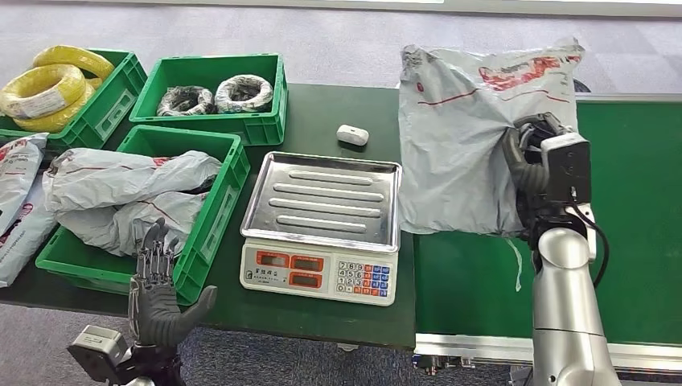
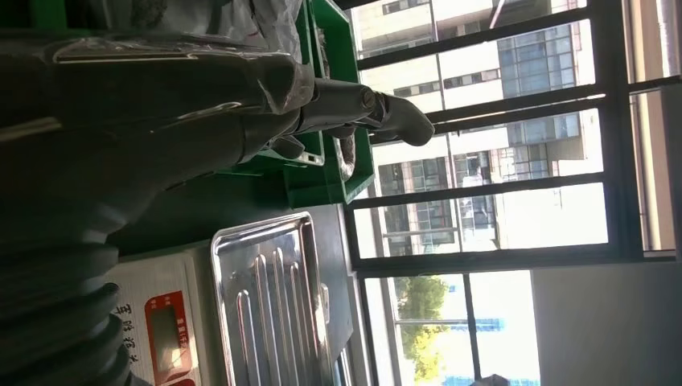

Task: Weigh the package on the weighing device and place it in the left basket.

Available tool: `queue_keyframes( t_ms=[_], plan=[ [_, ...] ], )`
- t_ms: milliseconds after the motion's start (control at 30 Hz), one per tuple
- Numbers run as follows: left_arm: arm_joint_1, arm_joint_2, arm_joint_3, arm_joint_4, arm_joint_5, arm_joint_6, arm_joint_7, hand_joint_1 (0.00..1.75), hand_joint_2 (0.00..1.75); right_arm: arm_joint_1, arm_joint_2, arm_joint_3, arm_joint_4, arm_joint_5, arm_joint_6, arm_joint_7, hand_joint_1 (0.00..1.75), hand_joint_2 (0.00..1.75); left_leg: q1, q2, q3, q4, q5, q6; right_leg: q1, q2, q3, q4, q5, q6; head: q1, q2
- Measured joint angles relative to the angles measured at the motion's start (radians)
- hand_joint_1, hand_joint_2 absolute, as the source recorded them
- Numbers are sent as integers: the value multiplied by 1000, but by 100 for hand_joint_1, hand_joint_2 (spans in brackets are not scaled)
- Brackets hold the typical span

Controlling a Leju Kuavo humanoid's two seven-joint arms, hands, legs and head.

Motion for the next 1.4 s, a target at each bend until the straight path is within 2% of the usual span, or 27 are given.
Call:
queue_keyframes(
  t_ms=[200,400,467,533,600,767,1033,1233,1400],
  plan=[
    [-52,-8,-12,19,-16,-8,7,0,175,-90,68,163,18,1,74,71,175,175,0,0,0,0,1,0,0,0,0,0,0,0,0,0],
    [-88,-17,-14,22,-29,-20,33,0,175,-189,126,264,196,-20,172,101,175,175,0,0,0,0,1,0,0,0,0,0,0,0,0,0],
    [-99,-21,-14,22,-36,-22,44,0,175,-214,148,292,267,-18,197,100,141,175,0,0,0,0,1,0,0,0,0,0,0,0,0,0],
    [-106,-26,-13,22,-41,-23,54,0,175,-234,168,320,334,-7,216,100,54,175,0,0,0,0,1,0,0,0,0,0,0,0,0,0],
    [-110,-29,-10,22,-47,-26,66,0,175,-249,184,349,395,11,236,105,0,175,0,0,0,0,1,0,0,0,0,0,0,0,0,0],
    [-112,-35,8,22,-123,-6,86,0,175,-260,207,413,506,57,242,124,0,175,1,0,0,0,1,0,0,0,-1,0,0,0,0,0],
    [-123,-34,17,14,-315,18,127,0,175,-227,211,430,539,42,212,64,0,175,0,0,0,0,1,0,0,0,-1,0,0,0,0,0],
    [-190,-23,-12,33,-480,60,250,0,175,-182,213,393,486,-30,148,-3,0,175,1,-1,0,0,1,0,0,-1,-1,0,0,0,0,0],
    [-282,-10,-77,99,-613,86,386,0,175,-94,207,338,311,-59,96,-20,0,175,0,-1,0,1,1,0,0,-1,-2,0,0,0,0,0]
  ],
)
